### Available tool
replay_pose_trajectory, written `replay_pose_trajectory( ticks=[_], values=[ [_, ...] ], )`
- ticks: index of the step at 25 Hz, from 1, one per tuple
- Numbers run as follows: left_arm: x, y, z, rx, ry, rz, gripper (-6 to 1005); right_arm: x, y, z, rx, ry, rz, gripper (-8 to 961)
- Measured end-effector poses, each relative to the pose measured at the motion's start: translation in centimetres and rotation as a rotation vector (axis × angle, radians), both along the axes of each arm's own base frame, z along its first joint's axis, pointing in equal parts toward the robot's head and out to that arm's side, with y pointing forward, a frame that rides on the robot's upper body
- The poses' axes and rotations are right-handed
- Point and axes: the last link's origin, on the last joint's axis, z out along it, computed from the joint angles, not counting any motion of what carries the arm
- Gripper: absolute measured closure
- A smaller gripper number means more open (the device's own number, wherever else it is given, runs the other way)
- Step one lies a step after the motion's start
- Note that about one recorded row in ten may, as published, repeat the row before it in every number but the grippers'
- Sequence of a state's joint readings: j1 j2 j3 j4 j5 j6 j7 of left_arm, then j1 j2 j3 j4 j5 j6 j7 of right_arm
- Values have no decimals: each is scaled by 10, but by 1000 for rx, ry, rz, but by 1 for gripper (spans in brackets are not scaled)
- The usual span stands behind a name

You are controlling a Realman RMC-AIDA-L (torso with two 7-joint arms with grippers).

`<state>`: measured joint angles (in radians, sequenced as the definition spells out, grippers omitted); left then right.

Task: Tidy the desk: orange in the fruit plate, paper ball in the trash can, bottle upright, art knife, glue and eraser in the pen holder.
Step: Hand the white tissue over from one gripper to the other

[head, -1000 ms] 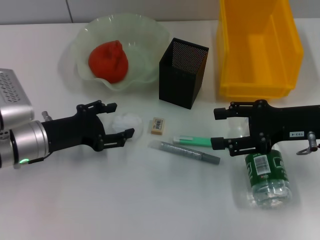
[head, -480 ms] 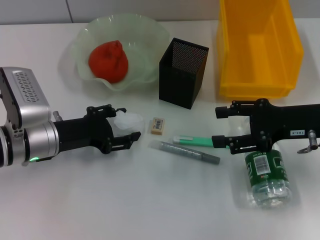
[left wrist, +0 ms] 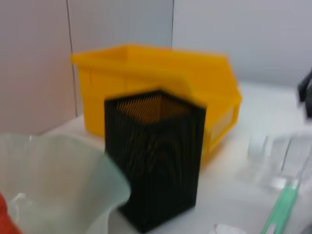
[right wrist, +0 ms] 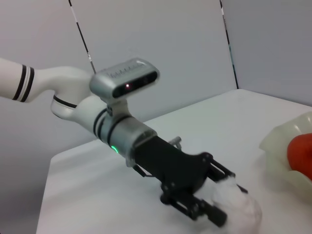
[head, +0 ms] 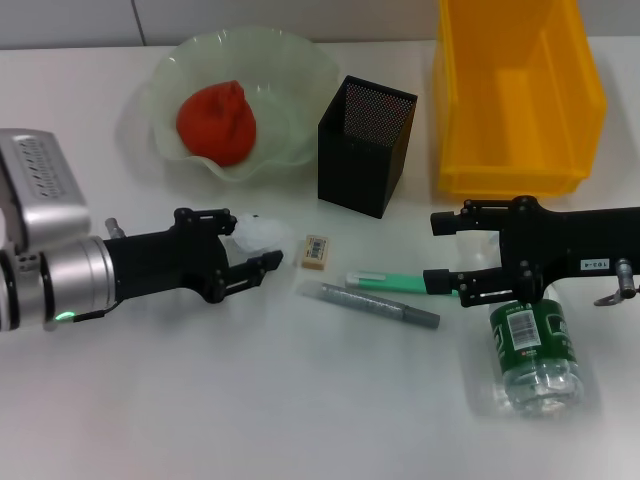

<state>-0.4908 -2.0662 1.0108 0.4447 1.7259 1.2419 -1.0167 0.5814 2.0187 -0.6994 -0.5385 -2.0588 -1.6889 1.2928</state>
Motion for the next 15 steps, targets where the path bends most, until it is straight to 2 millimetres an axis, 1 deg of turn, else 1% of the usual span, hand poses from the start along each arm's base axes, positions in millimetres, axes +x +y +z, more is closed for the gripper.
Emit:
replay_pose_trajectory(
  ticks=[5,7,8,9,10,11,13,15],
  values=[
    [10,-8,20,-22,-207,57,486,3,-4,-1,8,1,5,147],
    [12,-11,30,-30,-301,105,486,4,-5,-2,15,2,12,147],
    [13,-14,35,-51,-370,153,486,7,-10,-5,29,10,23,147],
    [13,-14,35,-51,-370,153,486,7,-10,-5,29,10,23,147],
    [14,-15,36,-73,-402,189,485,8,-14,-8,50,21,42,147],
    [14,-16,37,-84,-418,205,485,8,-14,-8,50,21,42,147],
    [16,-18,33,-170,-498,332,485,10,-21,-14,100,42,75,147],
    [17,-19,30,-196,-519,363,485,11,-23,-16,119,50,83,147]
  ],
)
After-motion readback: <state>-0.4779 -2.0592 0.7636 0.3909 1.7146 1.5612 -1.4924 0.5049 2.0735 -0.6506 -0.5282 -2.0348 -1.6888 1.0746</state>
